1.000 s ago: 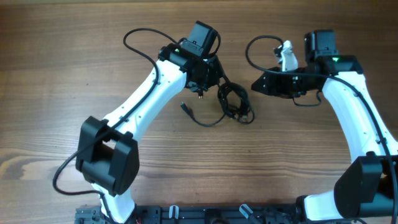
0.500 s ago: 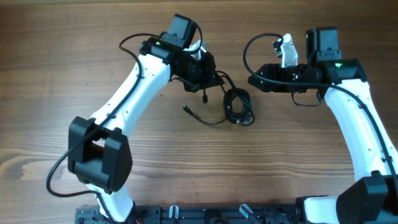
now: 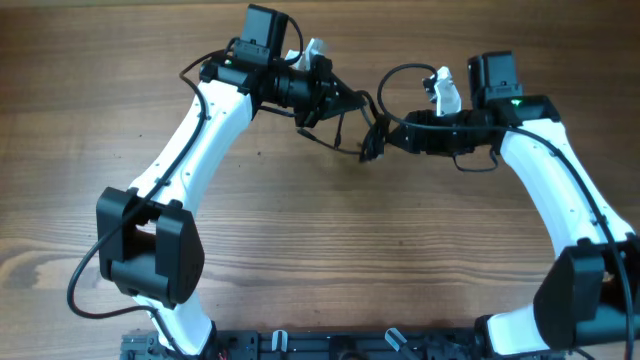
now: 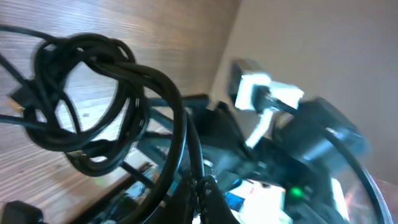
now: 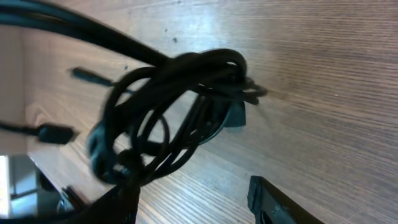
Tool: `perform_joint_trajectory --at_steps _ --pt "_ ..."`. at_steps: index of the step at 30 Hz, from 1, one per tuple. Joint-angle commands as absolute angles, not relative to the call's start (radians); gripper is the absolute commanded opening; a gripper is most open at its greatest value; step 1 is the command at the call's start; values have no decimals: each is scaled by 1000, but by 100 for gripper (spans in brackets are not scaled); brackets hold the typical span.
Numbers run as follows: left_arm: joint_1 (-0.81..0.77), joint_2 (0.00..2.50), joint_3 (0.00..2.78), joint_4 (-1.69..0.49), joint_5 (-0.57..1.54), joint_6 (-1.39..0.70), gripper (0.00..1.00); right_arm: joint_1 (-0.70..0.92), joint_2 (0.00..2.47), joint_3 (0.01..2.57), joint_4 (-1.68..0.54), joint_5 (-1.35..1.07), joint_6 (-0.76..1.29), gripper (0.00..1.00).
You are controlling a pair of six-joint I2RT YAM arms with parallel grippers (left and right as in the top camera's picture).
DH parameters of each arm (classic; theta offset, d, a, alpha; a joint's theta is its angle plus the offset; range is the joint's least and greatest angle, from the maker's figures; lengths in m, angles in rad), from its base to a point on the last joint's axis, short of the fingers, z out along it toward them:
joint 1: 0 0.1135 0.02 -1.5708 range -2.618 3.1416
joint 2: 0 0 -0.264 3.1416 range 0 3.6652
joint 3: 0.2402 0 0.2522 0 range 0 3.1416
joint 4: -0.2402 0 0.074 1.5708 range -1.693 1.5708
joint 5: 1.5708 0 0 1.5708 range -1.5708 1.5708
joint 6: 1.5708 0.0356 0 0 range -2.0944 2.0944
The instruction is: Untangle cables
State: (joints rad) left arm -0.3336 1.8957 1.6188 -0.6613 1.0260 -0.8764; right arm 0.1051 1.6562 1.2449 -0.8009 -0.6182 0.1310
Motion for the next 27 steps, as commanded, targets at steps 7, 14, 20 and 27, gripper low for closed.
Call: perform_joint_trajectory --at_steps 7,14,20,27 --pt "-334 1850 1635 -395 1276 -1165 4 109 1771 1235 -640 -656 283 58" --pt "-336 1850 1635 -277 1332 -1314 4 108 1777 1235 -436 -635 511 57" --pt "-340 1847 1635 27 1406 -1605 4 109 1795 1235 -384 -566 597 53" --pt "-342 1845 1635 278 1405 -1758 4 79 1811 1236 -355 -679 542 51"
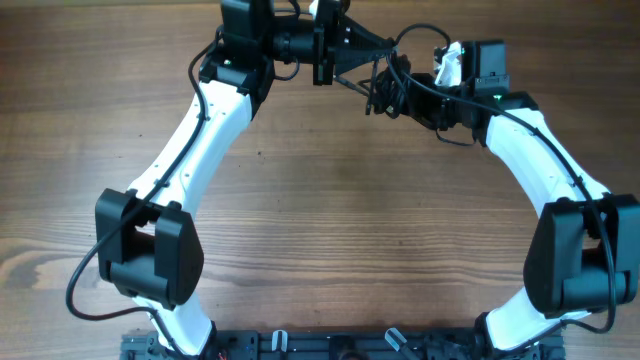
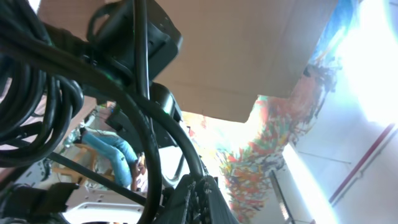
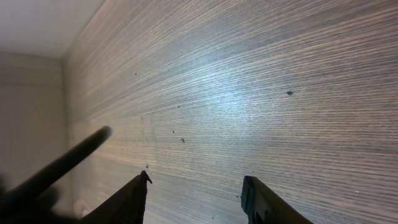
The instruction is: Untangle cables
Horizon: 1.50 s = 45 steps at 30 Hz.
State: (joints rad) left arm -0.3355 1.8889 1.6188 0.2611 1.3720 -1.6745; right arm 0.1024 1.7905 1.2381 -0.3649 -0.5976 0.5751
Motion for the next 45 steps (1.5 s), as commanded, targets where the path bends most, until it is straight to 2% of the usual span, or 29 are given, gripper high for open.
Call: perform_joint_trajectory --at_steps 1,5,7,9,11,14,20,34,45 --pt "-342 1846 1635 277 1405 -1737 4 62 1806 1236 -352 -728 509 51" --pt "-334 1846 1634 253 1393 -1580 4 -31 1745 1239 -376 -921 385 52" --pt "-333 1846 1634 150 1362 -1454 4 -68 1697 1239 -441 -928 348 53" --pt "-334 1846 1634 -67 1282 -1270 4 -92 1642 1239 -534 -863 315 53" --pt "-336 1846 1634 -405 1065 -1061 4 -93 1591 1239 -631 -688 316 53" --pt "-349 1846 1634 -672 769 -971 4 -92 1559 1239 -710 -576 318 53" --pt "-418 1851 1629 -699 607 -881 4 -82 1560 1238 -751 -500 318 53" --pt "-442 1969 1582 -699 675 -740 4 -28 1560 1238 -769 -493 264 56" --pt "-398 1993 1582 -801 513 -658 6 63 1560 1239 -765 -427 262 58"
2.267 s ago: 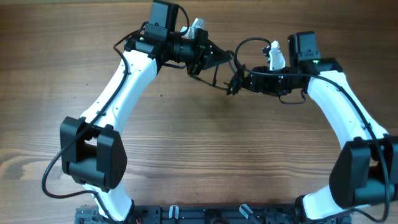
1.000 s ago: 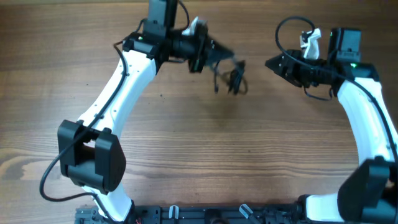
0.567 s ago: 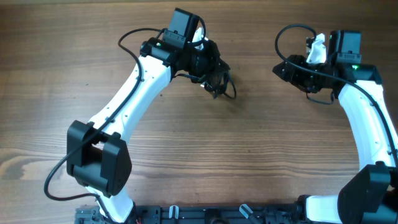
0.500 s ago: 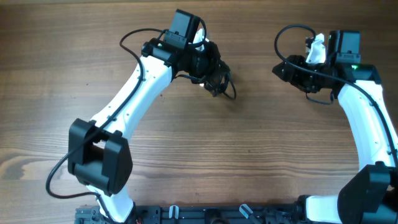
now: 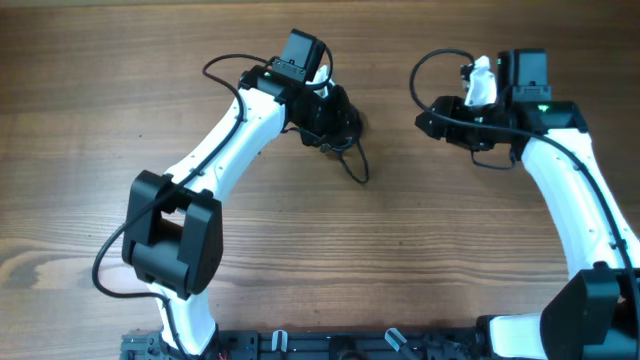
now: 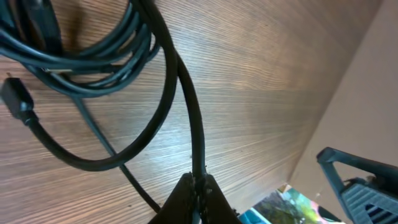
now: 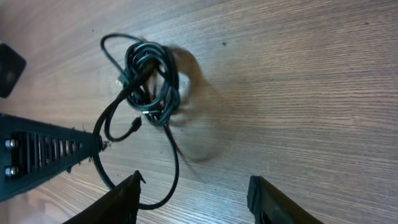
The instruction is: Untangle cables
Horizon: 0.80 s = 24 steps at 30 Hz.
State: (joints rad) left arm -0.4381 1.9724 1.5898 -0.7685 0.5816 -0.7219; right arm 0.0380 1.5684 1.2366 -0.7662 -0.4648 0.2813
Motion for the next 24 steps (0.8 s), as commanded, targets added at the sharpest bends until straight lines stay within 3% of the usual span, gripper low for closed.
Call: perform_joint_trajectory --at_steps 1,2,4,5,8,12,16,24 --pt "-387 1993 1582 -814 498 -658 11 71 1560 1239 -764 -426 262 59" --pt "-373 1993 1582 -832 481 -658 21 76 1560 1239 -763 -426 261 59" --pt "-345 1993 1582 -861 481 -658 62 86 1560 1239 -757 -435 256 60" --pt "-327 1991 1582 -870 481 -658 66 88 1560 1239 -752 -475 229 60" --pt "-289 1964 1595 -916 485 -604 54 88 1560 1239 -755 -494 223 61" --pt "-293 1860 1616 -1078 439 -451 53 88 1560 1239 -751 -495 216 63" --pt "-409 1831 1604 -1179 268 -448 52 85 1560 1239 -749 -494 212 63" --pt "-611 1835 1333 -772 203 -669 51 -79 1560 1240 -755 -495 239 64"
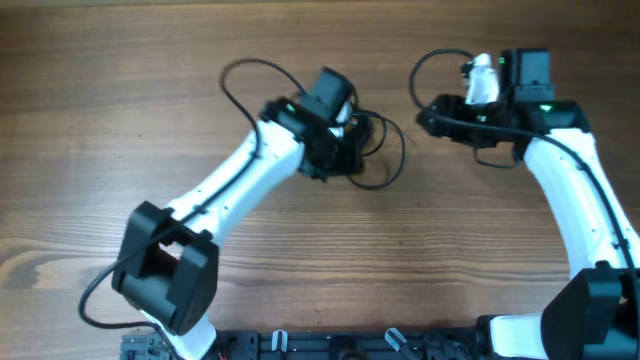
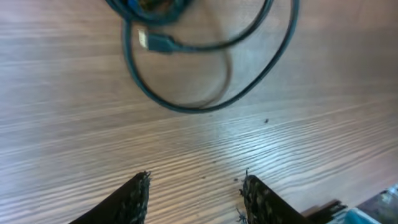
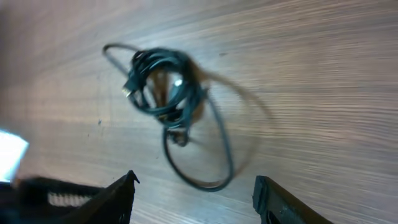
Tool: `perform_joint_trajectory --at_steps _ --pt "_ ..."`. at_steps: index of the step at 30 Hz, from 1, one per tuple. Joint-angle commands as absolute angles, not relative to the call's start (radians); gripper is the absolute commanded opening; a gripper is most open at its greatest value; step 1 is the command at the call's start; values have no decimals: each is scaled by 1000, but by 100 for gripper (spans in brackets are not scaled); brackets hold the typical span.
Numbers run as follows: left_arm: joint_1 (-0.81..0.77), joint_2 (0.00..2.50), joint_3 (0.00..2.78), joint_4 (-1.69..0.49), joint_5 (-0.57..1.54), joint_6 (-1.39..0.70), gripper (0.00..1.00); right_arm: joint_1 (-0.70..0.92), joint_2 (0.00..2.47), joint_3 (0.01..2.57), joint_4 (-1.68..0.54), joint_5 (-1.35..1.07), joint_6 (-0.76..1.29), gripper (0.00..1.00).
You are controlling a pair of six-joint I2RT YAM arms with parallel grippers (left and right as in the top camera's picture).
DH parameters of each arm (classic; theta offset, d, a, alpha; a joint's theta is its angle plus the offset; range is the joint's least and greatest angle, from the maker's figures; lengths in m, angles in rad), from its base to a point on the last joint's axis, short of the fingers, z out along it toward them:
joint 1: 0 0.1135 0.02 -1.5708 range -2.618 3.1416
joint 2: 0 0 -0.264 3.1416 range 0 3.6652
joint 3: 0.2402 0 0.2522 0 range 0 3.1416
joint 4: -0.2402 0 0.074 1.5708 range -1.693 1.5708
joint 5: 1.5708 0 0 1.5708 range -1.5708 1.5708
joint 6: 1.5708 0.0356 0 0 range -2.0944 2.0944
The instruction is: Untangle cables
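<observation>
A black cable bundle point(image 1: 364, 135) lies on the wooden table, with one loose loop point(image 1: 393, 168) reaching toward the right. My left gripper point(image 1: 340, 160) hovers right beside the bundle. In the left wrist view it point(image 2: 196, 186) is open and empty, the loop point(image 2: 205, 106) and a connector point(image 2: 158, 42) lying on the wood ahead of it. My right gripper point(image 1: 426, 117) is off to the right, apart from the cable. It point(image 3: 196, 190) is open, and the coiled bundle point(image 3: 163, 78) and loop point(image 3: 208, 171) show beyond its fingertips.
Bare wood table point(image 1: 120, 210) surrounds the cable. Each arm's own black supply cable arcs above it: one loop point(image 1: 250, 70) by the left arm, one point(image 1: 430, 65) by the right wrist. A dark rail point(image 1: 330, 345) runs along the near edge.
My left gripper was shut on a strand of the cable and is now open with nothing in it. The left arm has shifted right. The cable's loop now spreads to the right. The right arm barely moved.
Both grippers first met at the tangled bundle, lifted over the table's middle. Then both arms were up at the far edge, the right jaws open. Later the bundle lay on the table with only the left gripper gripping a strand. Now the cable lies free.
</observation>
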State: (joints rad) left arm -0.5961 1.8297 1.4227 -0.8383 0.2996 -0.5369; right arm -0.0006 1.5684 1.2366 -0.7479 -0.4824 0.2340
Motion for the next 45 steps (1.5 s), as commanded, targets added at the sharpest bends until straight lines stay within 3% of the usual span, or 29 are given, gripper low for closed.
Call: perform_joint_trajectory --at_steps 1,7,14,29,35,38,41,45 --pt "-614 1835 1312 -754 163 -695 51 -101 1560 1240 -760 -495 239 64" --pt "-614 1866 1243 -565 -10 -723 49 -144 1560 1239 -768 -495 246 64" --pt "-614 1944 1243 -424 -33 -711 43 -144 1560 1239 -772 -495 237 64" --pt "-634 2031 1243 -452 -60 -512 38 -144 1560 1239 -788 -495 236 64" --pt "-669 2067 1243 -449 -62 -513 24 -144 1560 1239 -788 -495 235 64" --pt "-670 2067 1243 -461 -62 -513 4 -144 1560 1239 -786 -495 235 64" --pt "-669 2064 1244 -511 -46 -513 4 -144 1560 1239 -787 -495 236 64" --pt "-617 1969 1321 -749 45 -530 4 -144 1560 1239 -786 -500 235 64"
